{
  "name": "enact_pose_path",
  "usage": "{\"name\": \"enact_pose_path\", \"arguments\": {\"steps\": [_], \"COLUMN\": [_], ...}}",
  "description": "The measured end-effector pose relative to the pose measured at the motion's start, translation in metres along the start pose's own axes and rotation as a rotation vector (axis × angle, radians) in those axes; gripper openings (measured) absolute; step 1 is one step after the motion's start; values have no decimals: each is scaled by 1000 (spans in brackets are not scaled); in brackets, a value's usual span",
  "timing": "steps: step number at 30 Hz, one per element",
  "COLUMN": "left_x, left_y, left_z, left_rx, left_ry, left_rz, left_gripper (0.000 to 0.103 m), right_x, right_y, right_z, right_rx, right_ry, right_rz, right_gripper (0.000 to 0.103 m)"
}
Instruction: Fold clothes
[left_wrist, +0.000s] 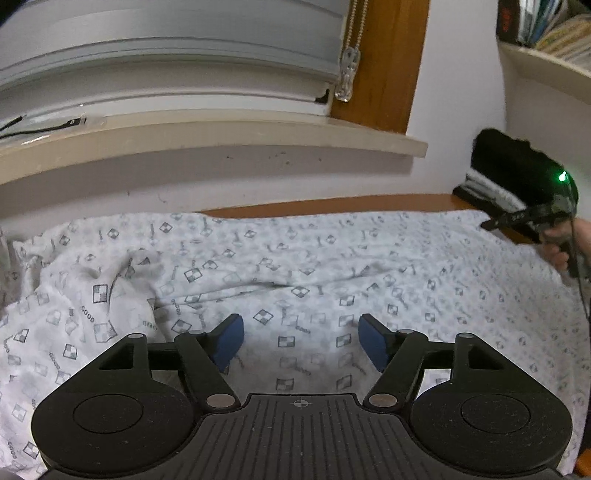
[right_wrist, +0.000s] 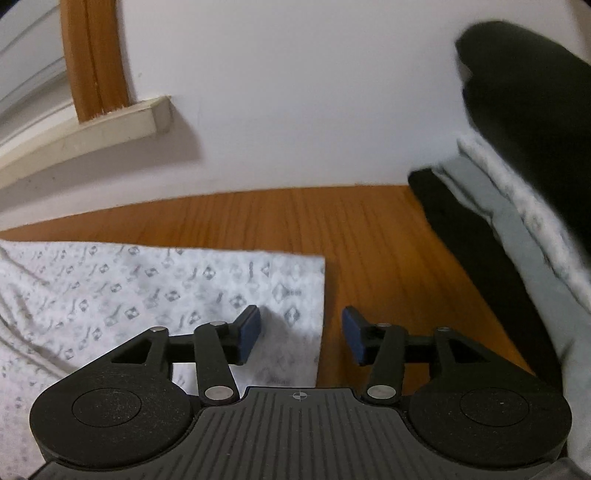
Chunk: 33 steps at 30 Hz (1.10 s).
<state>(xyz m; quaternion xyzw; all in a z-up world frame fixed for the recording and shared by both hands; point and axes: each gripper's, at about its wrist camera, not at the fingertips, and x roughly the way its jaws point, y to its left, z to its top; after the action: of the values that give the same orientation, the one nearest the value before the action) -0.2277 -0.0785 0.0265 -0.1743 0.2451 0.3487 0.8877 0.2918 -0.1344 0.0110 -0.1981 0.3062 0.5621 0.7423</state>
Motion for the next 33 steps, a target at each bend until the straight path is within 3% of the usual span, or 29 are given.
{"name": "enact_pose_path", "arguments": {"steps": [2,4,6,7,10,13,15,17,20,23,24,28,33], "left_x": [0,1,0,0,0,0,0,0,0,1,1,1,5], "left_y": [0,-1,-2,-1,-2,-4,-6,-8,-10,-12,-13,-16,-20], "left_z": [0,-1,-2,-2,-3,-4,-5,-6,-7,-6,-6,-4,1], "left_rx": [0,3,3,3,9,18,27,37,48,55,56,62,99], "left_ry": [5,12,20,24,30,37,43,46,49,47,44,34,20], "left_rz": [5,5,5,6,7,7,-4,-8,-1,9,13,32,60], "left_gripper": [72,73,74,74,74,76,79,79,79,80,80,80,80], "right_x": [4,8,12,14,18,15,15,23,41,41,35,5,-18], "right_y": [0,1,-2,-2,3,0,-10,-22,-29,-23,-22,-9,34], "right_z": [2,6,13,16,29,54,76,96,107,92,84,34,-4], "right_rx": [-29,-59,-64,-82,-158,-192,-192,-177,-181,-204,-192,-162,-229], "right_ry": [-4,-3,7,13,-3,-97,-145,-133,-63,-38,-38,-50,-85], "right_rz": [12,25,44,34,-45,-173,-265,-297,-282,-276,-241,-41,92], "right_gripper": [50,43,12,9,7,6,6,8,25,37,42,44,47]}}
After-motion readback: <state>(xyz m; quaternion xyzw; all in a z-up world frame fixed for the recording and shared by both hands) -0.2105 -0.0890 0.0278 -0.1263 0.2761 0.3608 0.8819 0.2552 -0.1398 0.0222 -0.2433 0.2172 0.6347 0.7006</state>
